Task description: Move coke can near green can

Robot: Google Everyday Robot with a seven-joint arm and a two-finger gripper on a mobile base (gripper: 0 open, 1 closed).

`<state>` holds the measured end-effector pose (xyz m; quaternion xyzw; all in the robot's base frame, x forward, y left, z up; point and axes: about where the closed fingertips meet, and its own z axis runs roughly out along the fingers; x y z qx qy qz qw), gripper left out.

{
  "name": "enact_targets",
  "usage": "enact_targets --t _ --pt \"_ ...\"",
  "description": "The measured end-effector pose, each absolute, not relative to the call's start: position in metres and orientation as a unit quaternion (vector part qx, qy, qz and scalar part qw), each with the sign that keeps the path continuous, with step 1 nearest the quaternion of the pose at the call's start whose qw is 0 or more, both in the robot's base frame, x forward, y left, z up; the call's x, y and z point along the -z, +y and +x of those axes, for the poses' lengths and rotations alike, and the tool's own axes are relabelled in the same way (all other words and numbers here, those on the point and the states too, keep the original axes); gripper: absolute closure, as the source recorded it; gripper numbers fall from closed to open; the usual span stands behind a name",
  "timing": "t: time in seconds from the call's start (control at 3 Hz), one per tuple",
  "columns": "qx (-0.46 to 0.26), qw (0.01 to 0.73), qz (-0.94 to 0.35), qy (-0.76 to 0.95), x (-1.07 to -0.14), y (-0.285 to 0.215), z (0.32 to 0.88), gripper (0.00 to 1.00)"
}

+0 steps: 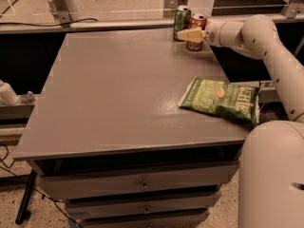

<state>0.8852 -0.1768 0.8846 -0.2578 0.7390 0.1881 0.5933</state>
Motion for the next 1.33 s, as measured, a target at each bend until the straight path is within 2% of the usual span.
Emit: enact_targets --t 0.67,1.33 --pt "-0.179 0.606 -0.267 0.728 -0.906 -0.180 0.871 0.00" --pt "-0.121 0.651 -0.306 0.684 -0.985 -0.193 0.800 0.00"
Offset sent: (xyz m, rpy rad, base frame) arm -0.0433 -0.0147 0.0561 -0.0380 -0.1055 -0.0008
